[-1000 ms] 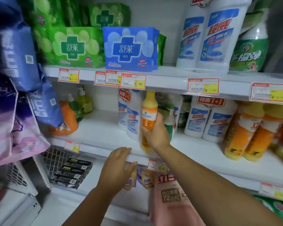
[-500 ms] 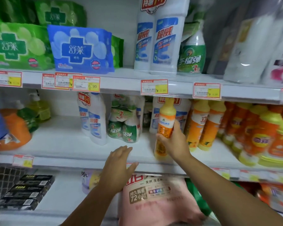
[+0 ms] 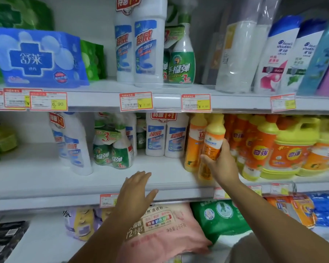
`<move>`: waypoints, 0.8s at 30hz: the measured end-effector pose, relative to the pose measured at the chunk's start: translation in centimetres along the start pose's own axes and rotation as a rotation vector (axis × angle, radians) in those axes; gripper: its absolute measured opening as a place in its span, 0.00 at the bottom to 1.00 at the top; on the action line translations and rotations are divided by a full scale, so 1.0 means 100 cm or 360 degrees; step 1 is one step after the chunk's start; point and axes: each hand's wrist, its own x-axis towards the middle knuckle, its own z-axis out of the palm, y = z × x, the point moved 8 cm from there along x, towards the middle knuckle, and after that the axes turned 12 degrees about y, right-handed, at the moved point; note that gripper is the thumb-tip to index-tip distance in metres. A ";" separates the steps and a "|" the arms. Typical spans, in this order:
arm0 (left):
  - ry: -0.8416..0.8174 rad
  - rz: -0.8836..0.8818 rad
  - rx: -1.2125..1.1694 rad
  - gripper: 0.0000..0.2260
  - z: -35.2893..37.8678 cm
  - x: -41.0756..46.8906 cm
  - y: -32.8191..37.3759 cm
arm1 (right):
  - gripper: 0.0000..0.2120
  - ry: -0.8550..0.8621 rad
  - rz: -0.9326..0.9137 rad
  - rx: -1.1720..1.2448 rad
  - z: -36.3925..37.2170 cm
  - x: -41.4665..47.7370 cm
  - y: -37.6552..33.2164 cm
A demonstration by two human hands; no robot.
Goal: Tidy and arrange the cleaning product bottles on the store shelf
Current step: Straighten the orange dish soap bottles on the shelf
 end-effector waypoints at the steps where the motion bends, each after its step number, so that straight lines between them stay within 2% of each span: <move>1: -0.0003 -0.0003 -0.0005 0.26 0.001 0.000 0.001 | 0.25 0.0005 0.0005 -0.0008 -0.002 0.002 0.001; 7: 0.0003 -0.0025 -0.0042 0.26 -0.004 0.002 0.009 | 0.26 0.0028 0.0007 -0.0019 -0.001 0.003 0.003; 10: 0.0021 -0.0023 -0.0046 0.26 -0.010 0.000 0.013 | 0.30 -0.0046 0.0100 0.0101 0.000 0.000 0.003; 13: 0.0074 -0.0020 -0.0063 0.26 -0.024 -0.002 0.016 | 0.32 0.0127 0.0122 0.0045 -0.016 -0.014 0.001; 16: 0.0200 0.0024 -0.0098 0.24 -0.051 0.001 0.028 | 0.23 0.0349 -0.0097 0.0142 -0.036 -0.040 -0.034; 19: 0.0362 0.0112 -0.0136 0.22 -0.093 0.008 0.050 | 0.12 0.0380 -0.0452 0.0441 -0.048 -0.056 -0.102; 24: 0.0658 0.0283 -0.0077 0.18 -0.180 0.026 0.081 | 0.09 0.0417 -0.0813 0.0827 -0.070 -0.043 -0.216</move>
